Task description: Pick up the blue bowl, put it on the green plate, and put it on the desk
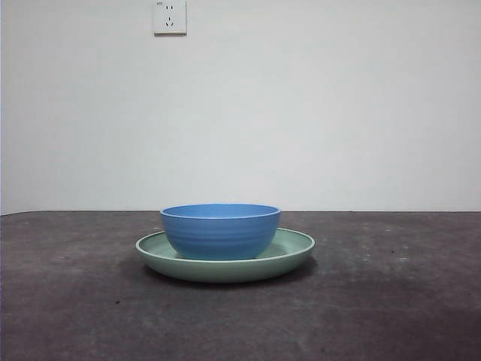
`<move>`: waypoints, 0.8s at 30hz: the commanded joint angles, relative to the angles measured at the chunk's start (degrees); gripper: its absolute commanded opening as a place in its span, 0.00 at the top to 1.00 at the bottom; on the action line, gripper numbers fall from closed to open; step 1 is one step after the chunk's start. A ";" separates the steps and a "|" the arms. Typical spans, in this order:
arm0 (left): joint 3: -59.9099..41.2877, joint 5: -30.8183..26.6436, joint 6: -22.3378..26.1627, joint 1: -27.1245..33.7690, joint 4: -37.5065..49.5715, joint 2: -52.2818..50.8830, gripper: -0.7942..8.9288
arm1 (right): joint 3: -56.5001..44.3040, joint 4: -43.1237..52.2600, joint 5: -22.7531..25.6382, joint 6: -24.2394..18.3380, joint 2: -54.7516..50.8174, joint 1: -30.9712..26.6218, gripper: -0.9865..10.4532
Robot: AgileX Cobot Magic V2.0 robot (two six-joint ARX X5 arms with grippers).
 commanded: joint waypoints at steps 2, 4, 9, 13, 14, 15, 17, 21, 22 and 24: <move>-1.18 -0.11 -0.52 0.11 -0.48 -0.13 0.91 | -4.66 2.21 2.32 -0.24 -3.56 -0.07 0.91; -1.20 -0.11 -0.52 0.11 -0.48 -0.13 0.91 | -6.58 2.36 2.32 -0.22 -4.98 -0.07 0.91; -1.18 -0.11 -0.52 0.11 -0.48 -0.13 0.91 | -10.38 2.32 2.32 1.55 -7.32 -0.07 0.91; -1.18 -0.11 -0.52 0.11 -0.48 -0.13 0.91 | -11.58 -0.02 2.36 2.71 -8.48 -0.07 0.91; -1.18 -0.11 -0.52 0.11 -0.48 -0.13 0.91 | -11.58 -0.55 2.38 2.71 -8.63 -0.07 0.91; -1.18 -0.11 -0.52 0.11 -0.48 -0.13 0.91 | -11.58 -1.05 2.38 2.71 -8.83 -0.07 0.91; -1.18 -0.11 -0.52 0.11 -0.48 -0.13 0.91 | -11.58 -2.67 2.36 2.69 -9.51 -0.07 0.91; -1.18 -0.11 -0.55 0.11 -0.48 -0.13 0.91 | -11.58 -4.50 2.43 2.73 -9.44 -0.07 0.91; -1.18 -0.11 -0.55 0.11 -0.50 -0.13 0.91 | -11.58 -4.52 2.36 2.75 -9.44 -0.07 0.91; -1.18 -0.11 -0.55 0.11 -0.50 -0.13 0.91 | -11.58 -4.50 2.32 2.78 -9.44 -0.07 0.91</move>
